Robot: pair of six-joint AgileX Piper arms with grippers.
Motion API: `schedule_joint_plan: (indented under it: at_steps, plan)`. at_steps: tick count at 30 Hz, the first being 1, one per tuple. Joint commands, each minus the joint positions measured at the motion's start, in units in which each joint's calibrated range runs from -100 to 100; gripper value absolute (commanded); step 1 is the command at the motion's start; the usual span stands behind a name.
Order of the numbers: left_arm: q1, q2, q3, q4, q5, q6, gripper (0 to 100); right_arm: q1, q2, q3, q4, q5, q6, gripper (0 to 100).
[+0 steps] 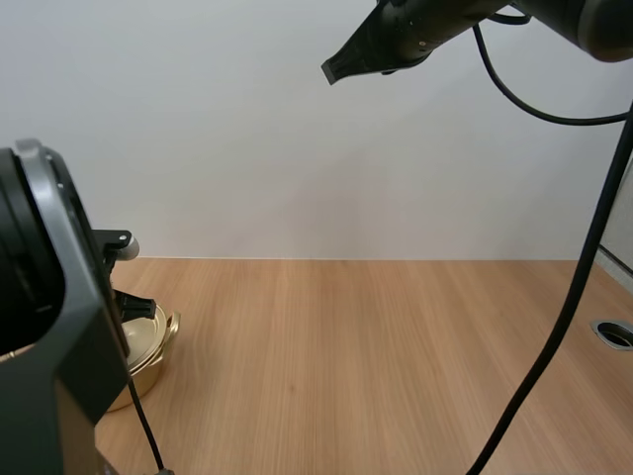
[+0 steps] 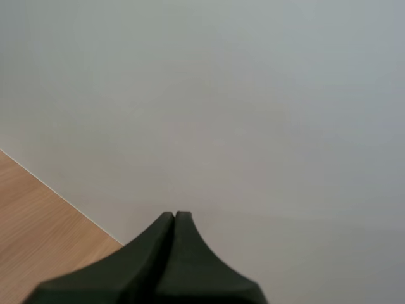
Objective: Open the pot, put the car inside, and close it
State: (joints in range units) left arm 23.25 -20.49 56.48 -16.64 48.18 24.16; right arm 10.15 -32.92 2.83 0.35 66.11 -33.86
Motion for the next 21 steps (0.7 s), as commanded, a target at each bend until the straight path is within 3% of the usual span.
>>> schedule_joint_plan:
  at_steps: [1,3,10,13,17,21]
  plan:
    - [0.03,-0.41,0.0,-0.05,-0.83,0.0,86,0.01,0.04,0.06,0.0,-0.06,-0.01,0]
    - [0.03,-1.23,0.0,-0.55,-1.87,-0.2,100,0.01,0.04,0.06,0.0,-0.06,-0.01,0]
    - [0.03,-7.63,0.0,-5.82,-5.4,-1.82,100,0.01,0.04,0.06,-1.48,-0.06,-0.01,0]
    - [0.03,-12.72,0.0,-14.76,-6.15,1.02,100,0.01,0.04,0.06,-3.07,-0.06,-0.01,0]
    - [-0.03,-21.17,0.0,-30.3,-3.78,11.9,100,0.01,0.04,0.06,-5.99,-0.06,0.67,0]
    - [-0.03,-30.19,0.0,-41.3,1.62,18.41,100,0.01,0.04,0.06,-9.41,-0.06,1.43,0]
